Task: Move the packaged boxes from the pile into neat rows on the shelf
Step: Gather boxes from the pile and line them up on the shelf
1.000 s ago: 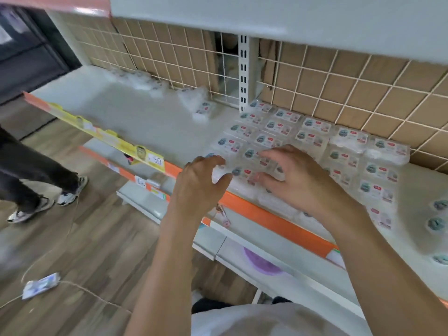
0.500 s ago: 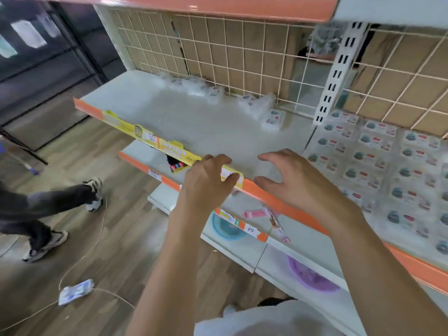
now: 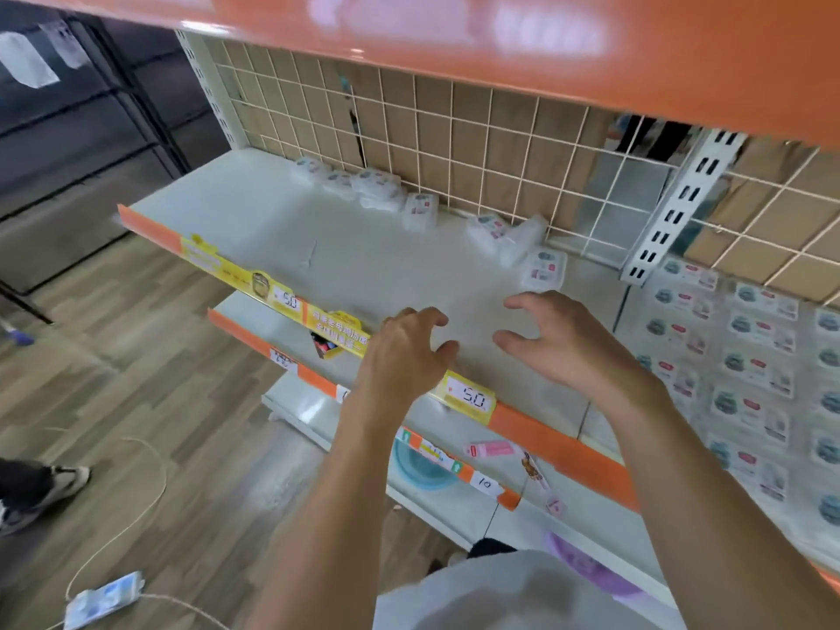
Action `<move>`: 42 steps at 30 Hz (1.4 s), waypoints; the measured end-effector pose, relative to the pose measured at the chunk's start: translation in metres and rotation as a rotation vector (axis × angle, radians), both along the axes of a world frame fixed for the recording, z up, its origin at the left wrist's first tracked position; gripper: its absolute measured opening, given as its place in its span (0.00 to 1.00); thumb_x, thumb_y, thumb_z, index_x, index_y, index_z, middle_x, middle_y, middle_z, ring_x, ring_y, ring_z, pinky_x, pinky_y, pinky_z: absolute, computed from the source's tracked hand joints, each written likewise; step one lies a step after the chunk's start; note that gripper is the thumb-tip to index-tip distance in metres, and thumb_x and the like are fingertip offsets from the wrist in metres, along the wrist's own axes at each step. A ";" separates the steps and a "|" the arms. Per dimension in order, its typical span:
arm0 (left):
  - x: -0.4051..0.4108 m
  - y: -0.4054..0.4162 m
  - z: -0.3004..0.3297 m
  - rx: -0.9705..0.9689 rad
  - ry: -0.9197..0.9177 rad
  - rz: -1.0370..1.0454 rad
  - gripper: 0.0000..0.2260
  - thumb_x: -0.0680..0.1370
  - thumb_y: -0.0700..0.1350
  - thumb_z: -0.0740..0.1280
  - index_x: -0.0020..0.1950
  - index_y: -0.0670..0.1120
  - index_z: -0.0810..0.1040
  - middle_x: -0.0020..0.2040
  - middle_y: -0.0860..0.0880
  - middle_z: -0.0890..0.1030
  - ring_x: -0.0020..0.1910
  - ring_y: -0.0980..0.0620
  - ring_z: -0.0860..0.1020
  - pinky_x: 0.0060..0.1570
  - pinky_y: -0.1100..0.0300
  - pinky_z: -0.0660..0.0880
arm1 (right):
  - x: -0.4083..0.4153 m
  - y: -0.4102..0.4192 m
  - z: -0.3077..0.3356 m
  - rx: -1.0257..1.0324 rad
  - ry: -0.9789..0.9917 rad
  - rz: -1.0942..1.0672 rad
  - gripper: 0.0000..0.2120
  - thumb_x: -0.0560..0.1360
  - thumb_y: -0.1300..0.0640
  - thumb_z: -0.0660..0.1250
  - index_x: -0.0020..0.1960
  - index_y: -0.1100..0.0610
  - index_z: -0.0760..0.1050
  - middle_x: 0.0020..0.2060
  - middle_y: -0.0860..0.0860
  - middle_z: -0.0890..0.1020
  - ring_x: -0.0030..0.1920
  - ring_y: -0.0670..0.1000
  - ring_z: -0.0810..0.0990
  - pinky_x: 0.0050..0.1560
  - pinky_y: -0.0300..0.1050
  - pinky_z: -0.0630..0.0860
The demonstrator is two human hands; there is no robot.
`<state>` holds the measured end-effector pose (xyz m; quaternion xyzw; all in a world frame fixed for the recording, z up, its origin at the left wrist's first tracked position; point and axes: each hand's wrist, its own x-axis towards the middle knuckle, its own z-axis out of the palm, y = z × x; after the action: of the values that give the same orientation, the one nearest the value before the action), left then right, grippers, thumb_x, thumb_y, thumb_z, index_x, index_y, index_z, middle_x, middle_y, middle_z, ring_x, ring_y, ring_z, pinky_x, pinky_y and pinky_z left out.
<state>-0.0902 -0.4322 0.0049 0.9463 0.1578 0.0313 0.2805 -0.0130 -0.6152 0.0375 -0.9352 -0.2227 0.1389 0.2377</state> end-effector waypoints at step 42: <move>0.184 0.031 -0.048 -0.062 -0.411 -0.650 0.16 0.75 0.40 0.73 0.63 0.49 0.81 0.58 0.46 0.81 0.58 0.44 0.78 0.62 0.52 0.73 | 0.014 0.044 -0.053 0.663 -0.188 -1.053 0.29 0.65 0.65 0.74 0.64 0.48 0.75 0.59 0.52 0.71 0.50 0.51 0.77 0.34 0.25 0.71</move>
<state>0.0942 -0.4008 -0.0436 0.9120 -0.2090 0.1251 0.3299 0.0008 -0.5715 -0.0157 -0.8042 0.2166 -0.1561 0.5310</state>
